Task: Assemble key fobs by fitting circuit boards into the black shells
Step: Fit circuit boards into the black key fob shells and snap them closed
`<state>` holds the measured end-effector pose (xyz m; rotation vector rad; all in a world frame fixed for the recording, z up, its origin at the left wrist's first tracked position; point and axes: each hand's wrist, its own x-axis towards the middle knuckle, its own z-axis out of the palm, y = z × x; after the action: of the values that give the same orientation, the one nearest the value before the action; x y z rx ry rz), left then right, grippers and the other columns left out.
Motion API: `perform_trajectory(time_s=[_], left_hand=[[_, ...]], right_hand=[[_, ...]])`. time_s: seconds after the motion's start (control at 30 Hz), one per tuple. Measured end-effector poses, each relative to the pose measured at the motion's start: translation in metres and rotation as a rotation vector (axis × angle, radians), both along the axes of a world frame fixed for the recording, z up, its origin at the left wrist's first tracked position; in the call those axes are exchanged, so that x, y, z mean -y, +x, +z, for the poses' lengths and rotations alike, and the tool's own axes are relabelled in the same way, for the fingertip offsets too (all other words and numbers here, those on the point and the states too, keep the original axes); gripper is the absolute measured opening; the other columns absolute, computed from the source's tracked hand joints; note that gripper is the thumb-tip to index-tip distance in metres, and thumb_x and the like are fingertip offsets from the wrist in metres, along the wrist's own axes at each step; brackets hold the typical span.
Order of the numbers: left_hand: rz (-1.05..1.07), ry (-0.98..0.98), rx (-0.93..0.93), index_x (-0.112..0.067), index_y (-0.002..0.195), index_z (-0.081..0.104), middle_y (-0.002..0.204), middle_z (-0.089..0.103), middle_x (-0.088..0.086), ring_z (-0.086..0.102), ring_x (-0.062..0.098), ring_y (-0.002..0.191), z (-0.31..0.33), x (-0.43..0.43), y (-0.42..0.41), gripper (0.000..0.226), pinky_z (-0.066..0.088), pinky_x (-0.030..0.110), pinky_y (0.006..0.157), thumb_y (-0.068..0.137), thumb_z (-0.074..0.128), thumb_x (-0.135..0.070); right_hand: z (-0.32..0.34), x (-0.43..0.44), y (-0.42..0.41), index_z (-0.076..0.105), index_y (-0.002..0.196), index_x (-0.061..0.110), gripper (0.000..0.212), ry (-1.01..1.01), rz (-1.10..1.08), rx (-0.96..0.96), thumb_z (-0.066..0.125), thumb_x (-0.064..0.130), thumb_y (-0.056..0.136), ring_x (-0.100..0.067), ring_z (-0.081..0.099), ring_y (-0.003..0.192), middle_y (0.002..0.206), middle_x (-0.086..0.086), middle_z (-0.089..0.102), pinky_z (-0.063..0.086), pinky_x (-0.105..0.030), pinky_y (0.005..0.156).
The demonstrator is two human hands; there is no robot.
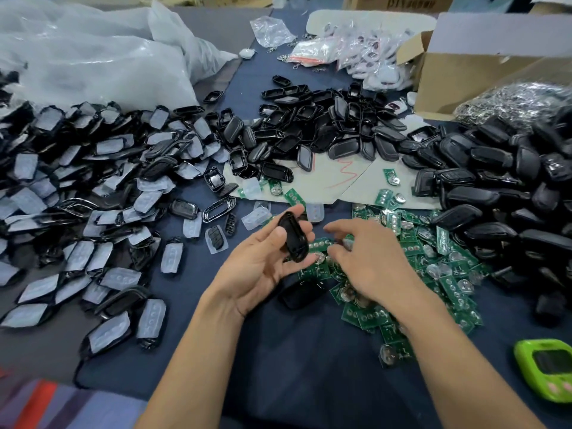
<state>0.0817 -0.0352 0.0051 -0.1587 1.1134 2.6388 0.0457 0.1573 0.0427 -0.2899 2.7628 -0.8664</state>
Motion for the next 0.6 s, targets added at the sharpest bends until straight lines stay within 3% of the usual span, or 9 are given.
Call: perform_trajectory(time_s=[0.1, 0.17, 0.23, 0.3, 0.37, 0.43, 0.5, 0.6], left_hand=[[-0.009, 0.005, 0.017, -0.023, 0.129, 0.074, 0.120, 0.074, 0.006, 0.072, 0.016, 0.107, 0.002, -0.001, -0.002, 0.040, 0.063, 0.033, 0.079, 0.090, 0.068, -0.030], [-0.017, 0.017, 0.012, -0.024, 0.130, 0.073, 0.121, 0.073, 0.005, 0.071, 0.015, 0.104, 0.002, -0.001, -0.002, 0.041, 0.063, 0.031, 0.078, 0.090, 0.068, -0.032], [-0.033, 0.022, 0.016, -0.023, 0.131, 0.072, 0.122, 0.073, 0.006, 0.071, 0.015, 0.103, 0.002, -0.001, -0.001, 0.042, 0.063, 0.032, 0.078, 0.090, 0.068, -0.031], [-0.030, 0.021, 0.023, -0.022, 0.131, 0.072, 0.121, 0.073, 0.007, 0.071, 0.015, 0.102, 0.001, -0.001, 0.000, 0.042, 0.063, 0.031, 0.076, 0.090, 0.068, -0.031], [-0.019, 0.030, 0.027, -0.022, 0.130, 0.073, 0.121, 0.074, 0.008, 0.072, 0.015, 0.101, 0.001, -0.001, 0.000, 0.041, 0.063, 0.030, 0.075, 0.090, 0.067, -0.032], [-0.015, 0.035, 0.032, -0.021, 0.130, 0.073, 0.120, 0.074, 0.008, 0.072, 0.015, 0.101, 0.001, -0.001, 0.000, 0.040, 0.063, 0.029, 0.074, 0.092, 0.064, -0.031], [-0.014, 0.033, 0.044, -0.016, 0.132, 0.070, 0.118, 0.075, 0.008, 0.073, 0.015, 0.099, 0.000, -0.001, 0.000, 0.041, 0.063, 0.028, 0.071, 0.095, 0.059, -0.031], [-0.012, 0.003, 0.063, -0.012, 0.134, 0.061, 0.115, 0.076, 0.007, 0.074, 0.013, 0.094, 0.000, -0.002, -0.001, 0.042, 0.062, 0.025, 0.067, 0.097, 0.053, -0.030]], right_hand=[[-0.009, 0.015, 0.002, 0.063, 0.135, 0.029, 0.039, 0.252, 0.140, -0.100, 0.066, 0.028, 0.096, -0.025, 0.053, 0.115, 0.121, 0.001, 0.057, 0.042, -0.039, 0.101], [-0.008, 0.018, 0.001, 0.069, 0.121, 0.030, 0.029, 0.232, 0.119, -0.154, 0.069, 0.025, 0.093, -0.024, 0.055, 0.111, 0.114, 0.002, 0.059, 0.042, -0.040, 0.100], [-0.007, 0.014, 0.000, 0.072, 0.092, 0.033, 0.019, 0.051, 0.032, -0.150, 0.078, 0.018, 0.083, -0.017, 0.058, 0.102, 0.100, 0.011, 0.061, 0.040, -0.032, 0.091], [-0.007, 0.009, 0.001, 0.067, 0.075, 0.035, 0.026, -0.108, -0.063, -0.110, 0.081, 0.014, 0.079, 0.000, 0.057, 0.085, 0.080, 0.022, 0.062, 0.035, -0.018, 0.073], [-0.006, 0.006, 0.003, 0.068, 0.072, 0.031, 0.023, -0.297, -0.195, -0.063, 0.079, 0.013, 0.081, 0.004, 0.058, 0.068, 0.070, 0.027, 0.064, 0.038, -0.011, 0.062], [-0.004, 0.004, 0.006, 0.070, 0.076, 0.026, 0.022, -0.601, -0.314, 0.048, 0.075, 0.005, 0.084, -0.003, 0.059, 0.058, 0.067, 0.014, 0.068, 0.047, -0.019, 0.060], [-0.001, 0.004, 0.011, 0.068, 0.079, 0.020, 0.025, -0.850, -0.359, 0.176, 0.068, -0.003, 0.089, -0.013, 0.055, 0.051, 0.062, 0.003, 0.063, 0.043, -0.023, 0.049], [0.002, 0.001, 0.015, 0.065, 0.083, 0.013, 0.022, -0.945, -0.358, 0.232, 0.064, -0.006, 0.093, -0.015, 0.050, 0.043, 0.062, -0.003, 0.061, 0.036, -0.022, 0.041]])
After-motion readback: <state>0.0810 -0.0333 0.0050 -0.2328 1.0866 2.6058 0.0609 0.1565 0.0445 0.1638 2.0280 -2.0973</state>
